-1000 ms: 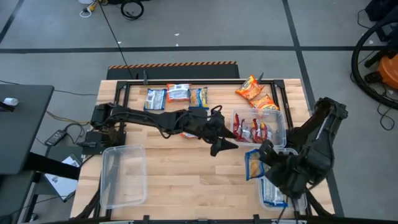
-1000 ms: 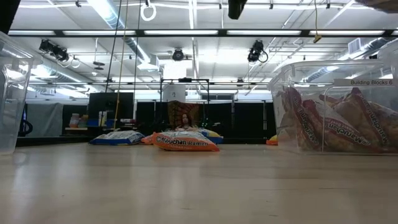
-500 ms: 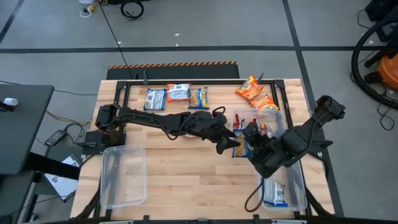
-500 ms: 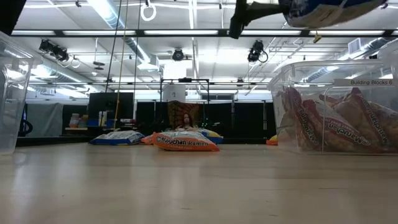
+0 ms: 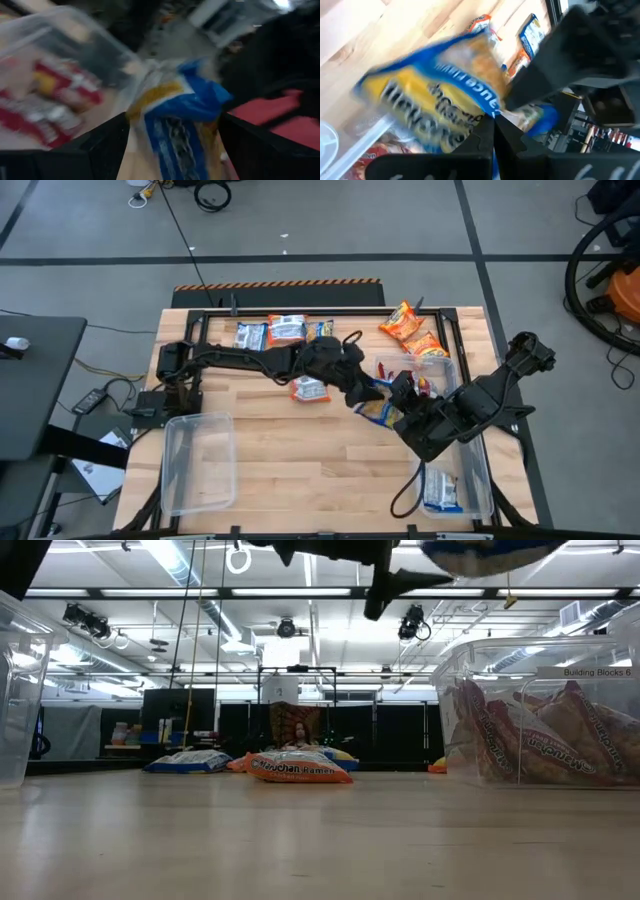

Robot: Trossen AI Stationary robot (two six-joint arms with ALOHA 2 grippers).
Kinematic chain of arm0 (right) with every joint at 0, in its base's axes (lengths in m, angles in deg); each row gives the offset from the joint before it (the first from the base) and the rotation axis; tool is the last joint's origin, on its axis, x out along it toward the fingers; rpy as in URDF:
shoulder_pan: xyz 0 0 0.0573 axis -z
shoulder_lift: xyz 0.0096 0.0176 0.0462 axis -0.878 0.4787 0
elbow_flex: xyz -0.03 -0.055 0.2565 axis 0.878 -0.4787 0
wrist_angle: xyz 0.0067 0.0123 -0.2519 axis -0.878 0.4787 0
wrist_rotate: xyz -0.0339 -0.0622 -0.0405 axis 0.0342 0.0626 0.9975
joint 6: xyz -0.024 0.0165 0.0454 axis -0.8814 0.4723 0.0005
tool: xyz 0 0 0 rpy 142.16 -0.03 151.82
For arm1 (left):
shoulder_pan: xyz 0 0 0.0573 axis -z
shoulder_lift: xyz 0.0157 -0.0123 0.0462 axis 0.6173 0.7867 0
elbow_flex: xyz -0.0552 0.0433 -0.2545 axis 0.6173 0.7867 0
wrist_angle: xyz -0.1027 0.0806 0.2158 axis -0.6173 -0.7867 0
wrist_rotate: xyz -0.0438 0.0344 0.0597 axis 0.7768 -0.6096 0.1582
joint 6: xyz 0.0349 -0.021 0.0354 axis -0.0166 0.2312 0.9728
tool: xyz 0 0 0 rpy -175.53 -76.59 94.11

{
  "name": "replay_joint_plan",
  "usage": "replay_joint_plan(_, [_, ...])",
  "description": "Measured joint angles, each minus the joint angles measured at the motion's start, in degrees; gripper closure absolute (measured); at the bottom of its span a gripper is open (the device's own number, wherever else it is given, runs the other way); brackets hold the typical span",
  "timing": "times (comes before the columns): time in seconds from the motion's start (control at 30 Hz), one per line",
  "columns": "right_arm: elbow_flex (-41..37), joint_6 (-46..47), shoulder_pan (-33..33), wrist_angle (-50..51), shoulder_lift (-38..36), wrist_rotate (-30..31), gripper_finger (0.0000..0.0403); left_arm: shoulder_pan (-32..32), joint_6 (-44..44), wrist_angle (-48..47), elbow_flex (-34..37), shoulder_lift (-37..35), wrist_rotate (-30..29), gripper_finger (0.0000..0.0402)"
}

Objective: Sort Maruchan noodles
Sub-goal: Put the blue noodle pack into the bottom right container

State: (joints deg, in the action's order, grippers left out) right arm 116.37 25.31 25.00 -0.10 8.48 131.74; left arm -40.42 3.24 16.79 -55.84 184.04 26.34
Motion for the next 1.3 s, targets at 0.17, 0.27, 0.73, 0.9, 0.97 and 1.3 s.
replay_joint_plan(0.17, [0.0,-0.1,-0.1,-0.4,0.0,0.2,0.0397,-0.5,0.2,5.3,0.0,-0.1,9.2,0.0091])
replay_joint_plan(0.27, [0.0,-0.1,0.8,-0.4,0.0,0.5,0.0396,-0.5,0.4,5.2,0.0,0.1,10.3,0.0099])
replay_joint_plan(0.73, [0.0,0.0,1.9,-2.9,0.0,-1.5,0.0348,-3.0,0.6,5.3,0.1,0.1,11.1,0.0305])
replay_joint_plan(0.9, [-0.1,4.8,2.3,-4.0,-1.1,-1.5,0.029,-4.6,2.3,5.4,0.1,-0.1,12.6,0.0359])
replay_joint_plan(0.97, [1.3,8.1,2.4,-3.8,-2.5,-1.4,0.0266,-5.5,3.3,5.5,0.1,-0.3,13.8,0.0365])
replay_joint_plan(1.3, [6.4,33.9,14.6,-7.3,-14.2,-8.7,0.0164,-6.4,17.4,5.6,0.0,-2.5,11.6,0.0362])
